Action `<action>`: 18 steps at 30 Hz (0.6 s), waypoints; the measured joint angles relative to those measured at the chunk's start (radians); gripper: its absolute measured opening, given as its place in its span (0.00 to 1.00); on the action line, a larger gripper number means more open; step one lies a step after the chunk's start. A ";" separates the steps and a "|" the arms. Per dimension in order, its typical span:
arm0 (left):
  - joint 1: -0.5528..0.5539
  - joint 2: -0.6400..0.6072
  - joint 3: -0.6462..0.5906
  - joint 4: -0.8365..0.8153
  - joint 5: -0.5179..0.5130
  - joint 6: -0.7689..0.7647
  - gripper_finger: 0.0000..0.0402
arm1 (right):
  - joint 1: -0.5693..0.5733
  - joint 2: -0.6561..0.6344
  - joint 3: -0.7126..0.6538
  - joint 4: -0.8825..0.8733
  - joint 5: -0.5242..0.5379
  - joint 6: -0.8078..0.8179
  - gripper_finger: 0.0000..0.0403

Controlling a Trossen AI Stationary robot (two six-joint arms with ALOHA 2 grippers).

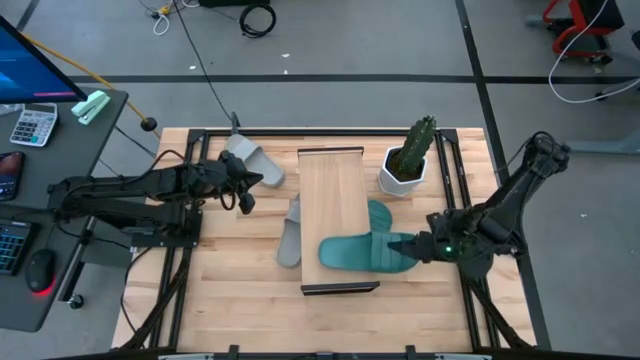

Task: Pick and place slides into the shelf
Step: Put the right green slide on the shelf

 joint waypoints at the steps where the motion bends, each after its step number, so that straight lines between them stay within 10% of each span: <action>1: 0.000 0.000 0.000 0.000 0.000 0.000 0.05 | -0.016 -0.002 0.000 0.007 -0.015 -0.022 0.02; 18: 0.000 0.000 0.000 -0.001 0.000 -0.017 0.04 | -0.324 -0.005 0.000 0.197 -0.406 -0.333 0.02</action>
